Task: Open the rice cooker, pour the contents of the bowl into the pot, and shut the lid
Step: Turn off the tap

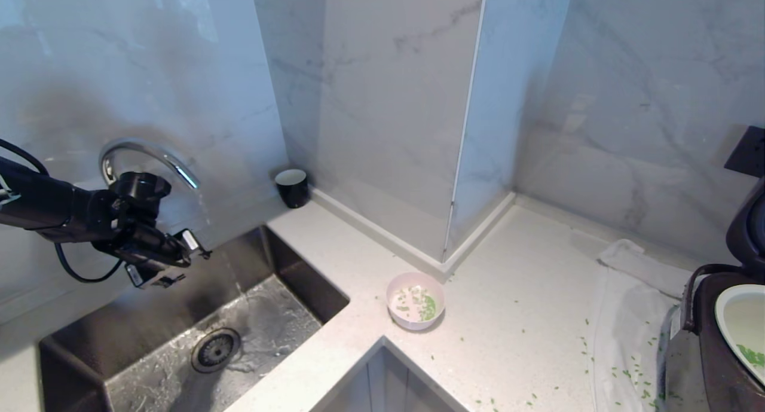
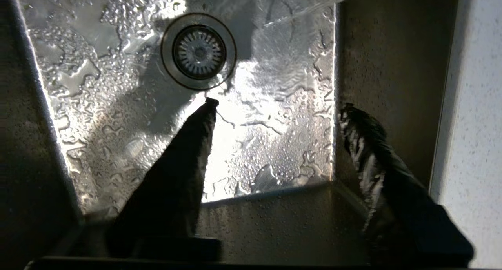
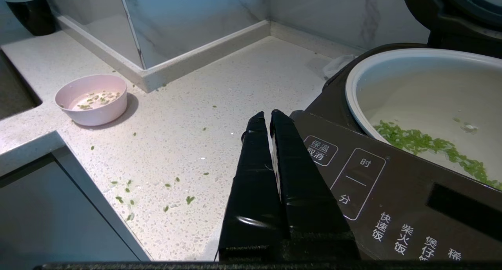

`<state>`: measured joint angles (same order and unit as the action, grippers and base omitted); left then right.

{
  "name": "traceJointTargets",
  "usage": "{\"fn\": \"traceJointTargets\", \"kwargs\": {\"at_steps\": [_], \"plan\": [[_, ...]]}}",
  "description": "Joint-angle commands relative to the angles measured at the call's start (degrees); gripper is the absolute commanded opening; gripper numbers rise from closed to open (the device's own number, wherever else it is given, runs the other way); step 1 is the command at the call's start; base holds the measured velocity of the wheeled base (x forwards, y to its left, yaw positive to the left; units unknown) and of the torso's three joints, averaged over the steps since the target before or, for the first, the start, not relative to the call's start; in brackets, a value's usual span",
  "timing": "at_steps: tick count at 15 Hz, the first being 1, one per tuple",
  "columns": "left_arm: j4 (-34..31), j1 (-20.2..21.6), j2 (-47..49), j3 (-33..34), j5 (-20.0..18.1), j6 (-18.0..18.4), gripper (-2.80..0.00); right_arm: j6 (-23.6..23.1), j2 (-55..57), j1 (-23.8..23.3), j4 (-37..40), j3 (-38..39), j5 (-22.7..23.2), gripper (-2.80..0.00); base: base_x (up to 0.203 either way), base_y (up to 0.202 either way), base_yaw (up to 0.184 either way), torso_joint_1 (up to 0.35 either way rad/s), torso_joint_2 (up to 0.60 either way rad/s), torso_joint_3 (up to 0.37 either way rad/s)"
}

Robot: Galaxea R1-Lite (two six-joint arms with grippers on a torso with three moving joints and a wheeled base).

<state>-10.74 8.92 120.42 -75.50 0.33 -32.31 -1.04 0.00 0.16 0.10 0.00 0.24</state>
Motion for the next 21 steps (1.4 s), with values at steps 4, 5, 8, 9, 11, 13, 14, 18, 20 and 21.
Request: {"fn": "traceJointTargets", "kwargs": {"at_steps": [4, 5, 8, 9, 11, 13, 14, 18, 20, 21], "plan": [[-0.01, 5.22, 2.44, -2.37, -0.29, 1.73, -2.80, -0.02, 0.09, 0.02, -0.01, 0.00, 0.02, -2.80, 0.000, 0.000, 0.000, 0.000, 0.00, 0.000], [0.01, 6.56, 2.88, -3.04, -0.66, 2.39, -2.80, -0.02, 0.09, 0.02, -0.01, 0.00, 0.02, -2.80, 0.000, 0.000, 0.000, 0.000, 0.00, 0.000], [-0.07, 11.03, 5.25, -6.40, -1.45, 3.86, -2.80, -0.02, 0.09, 0.02, -0.01, 0.00, 0.02, -2.80, 0.000, 0.000, 0.000, 0.000, 0.00, 0.000], [-0.07, 12.25, 6.13, -7.73, -1.47, 4.37, -2.80, -0.02, 0.09, 0.02, -0.01, 0.00, 0.02, -2.80, 0.000, 0.000, 0.000, 0.000, 0.00, 0.000], [-0.07, 13.64, 7.62, -10.32, -1.47, 4.76, -2.80, -0.02, 0.09, 0.02, -0.01, 0.00, 0.02, -2.80, 0.000, 0.000, 0.000, 0.000, 0.00, 0.000], [0.01, 14.02, 8.69, -11.22, -1.29, 4.76, -2.80, -0.02, 0.09, 0.02, -0.01, 0.00, 0.02, -2.80, 0.000, 0.000, 0.000, 0.000, 0.00, 0.000], [0.02, 14.04, 8.95, -11.89, -1.36, 4.65, -2.80, -0.02, 0.09, 0.02, -0.01, 0.00, 0.02, -2.80, 0.000, 0.000, 0.000, 0.000, 0.00, 0.000], [-0.07, 14.37, 9.39, -15.86, -1.47, 4.29, -2.80, -0.02, 0.09, 0.02, -0.01, 0.00, 0.02, -2.80, 0.000, 0.000, 0.000, 0.000, 0.00, 0.000], [-0.07, 14.29, 9.44, -17.01, -1.52, 4.18, -2.80, -0.02, 0.09, 0.02, -0.01, 0.00, 0.02, -2.80, 0.000, 0.000, 0.000, 0.000, 0.00, 0.000], [-0.07, 14.29, 9.51, -17.48, -1.47, 4.14, -2.80, -0.02, 0.09, 0.02, -0.01, 0.00, 0.02, -2.80, 0.000, 0.000, 0.000, 0.000, 0.00, 0.000]]}}
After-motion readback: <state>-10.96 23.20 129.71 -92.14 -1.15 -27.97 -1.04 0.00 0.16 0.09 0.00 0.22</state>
